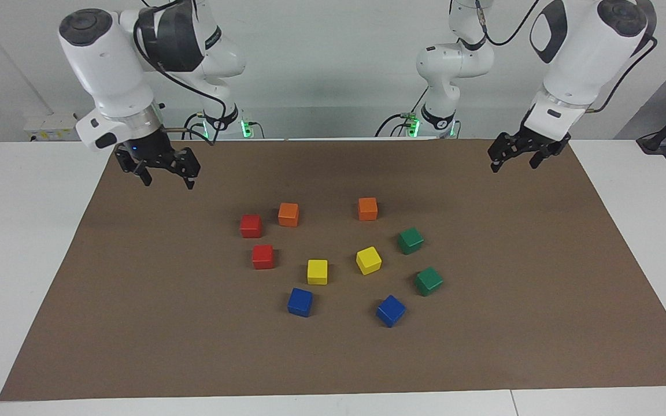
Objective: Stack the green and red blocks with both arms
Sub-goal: 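Grasp the green cube with the left gripper while the right gripper grasps a red cube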
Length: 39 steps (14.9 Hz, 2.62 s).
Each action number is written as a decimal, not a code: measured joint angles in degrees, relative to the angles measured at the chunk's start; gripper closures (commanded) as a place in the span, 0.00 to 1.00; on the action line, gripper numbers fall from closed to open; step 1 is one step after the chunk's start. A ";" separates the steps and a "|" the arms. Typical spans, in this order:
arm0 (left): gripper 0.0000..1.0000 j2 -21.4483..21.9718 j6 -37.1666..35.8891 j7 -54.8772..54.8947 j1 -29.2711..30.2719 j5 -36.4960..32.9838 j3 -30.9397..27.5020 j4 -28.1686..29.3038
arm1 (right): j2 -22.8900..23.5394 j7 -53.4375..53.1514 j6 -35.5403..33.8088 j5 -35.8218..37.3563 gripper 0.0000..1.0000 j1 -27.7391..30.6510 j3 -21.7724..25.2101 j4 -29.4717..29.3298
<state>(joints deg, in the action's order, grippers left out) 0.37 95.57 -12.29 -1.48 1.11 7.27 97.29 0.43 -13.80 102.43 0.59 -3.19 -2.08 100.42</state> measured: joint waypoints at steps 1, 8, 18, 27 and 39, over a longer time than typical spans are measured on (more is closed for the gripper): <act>0.00 -1.46 2.08 -3.45 -1.65 0.00 0.06 0.30 | 0.55 -0.68 1.12 0.00 0.01 -0.68 -0.03 0.64; 0.00 -9.52 15.48 -16.49 -8.54 -0.06 0.18 4.98 | 3.20 -0.74 8.61 -0.01 0.01 -4.51 -0.09 6.52; 0.00 -13.74 25.52 -26.66 -13.33 -0.06 0.20 10.54 | 5.18 -0.75 16.56 -0.01 0.01 -8.00 -0.16 14.43; 0.00 -17.43 28.23 -30.52 -15.26 -0.46 0.08 11.72 | 5.21 -1.08 22.06 -0.02 0.01 -10.09 -0.17 20.30; 0.00 -18.15 34.66 -34.76 -15.29 -1.07 -0.29 15.13 | 7.15 -1.58 26.90 -0.03 0.01 -10.08 -0.16 22.70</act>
<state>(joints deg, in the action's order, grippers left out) -17.78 130.23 -47.05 -16.77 0.04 6.99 112.42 7.58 -15.38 129.33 0.56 -13.27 -2.24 123.12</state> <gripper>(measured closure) 0.000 0.000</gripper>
